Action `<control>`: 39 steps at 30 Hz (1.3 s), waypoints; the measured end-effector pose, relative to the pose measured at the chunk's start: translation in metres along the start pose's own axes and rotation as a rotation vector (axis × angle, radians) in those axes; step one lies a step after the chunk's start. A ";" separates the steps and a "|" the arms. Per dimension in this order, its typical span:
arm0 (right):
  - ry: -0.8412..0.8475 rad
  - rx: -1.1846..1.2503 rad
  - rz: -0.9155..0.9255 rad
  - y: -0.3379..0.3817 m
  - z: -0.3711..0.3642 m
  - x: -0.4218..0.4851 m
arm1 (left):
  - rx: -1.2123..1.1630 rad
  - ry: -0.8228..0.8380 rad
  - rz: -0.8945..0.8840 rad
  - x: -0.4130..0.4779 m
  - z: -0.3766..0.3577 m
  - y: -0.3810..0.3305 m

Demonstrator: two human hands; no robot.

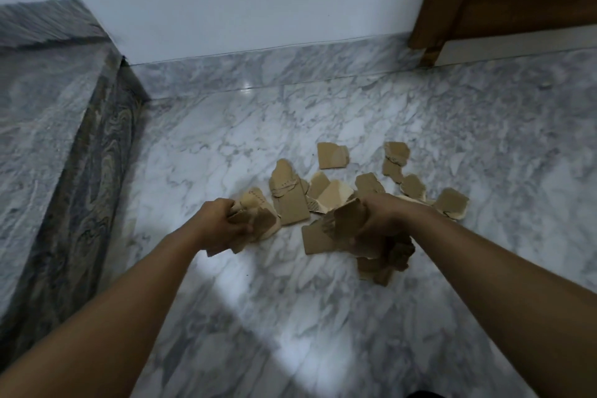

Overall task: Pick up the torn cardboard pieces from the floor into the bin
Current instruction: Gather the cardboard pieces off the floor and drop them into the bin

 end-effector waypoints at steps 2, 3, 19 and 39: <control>-0.006 -0.061 -0.021 0.008 -0.004 0.011 | -0.017 0.035 0.023 -0.004 0.002 0.010; -0.002 -0.102 -0.016 0.014 -0.008 0.017 | -0.014 0.052 0.028 -0.005 0.003 0.013; -0.175 -0.569 0.184 0.046 -0.078 0.051 | 0.428 0.139 -0.113 0.030 -0.044 0.009; -0.019 0.030 -0.162 -0.064 -0.001 -0.038 | 0.193 0.302 -0.060 0.037 0.002 0.003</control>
Point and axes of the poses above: each hand's wrist, its own x-axis towards the middle knuckle, its own z-axis out of the back of the hand, y = z × x, the point moved 3 cm from there along x, towards the middle knuckle, and after that the axes turned 2 degrees about y, right-handed, at the moved point
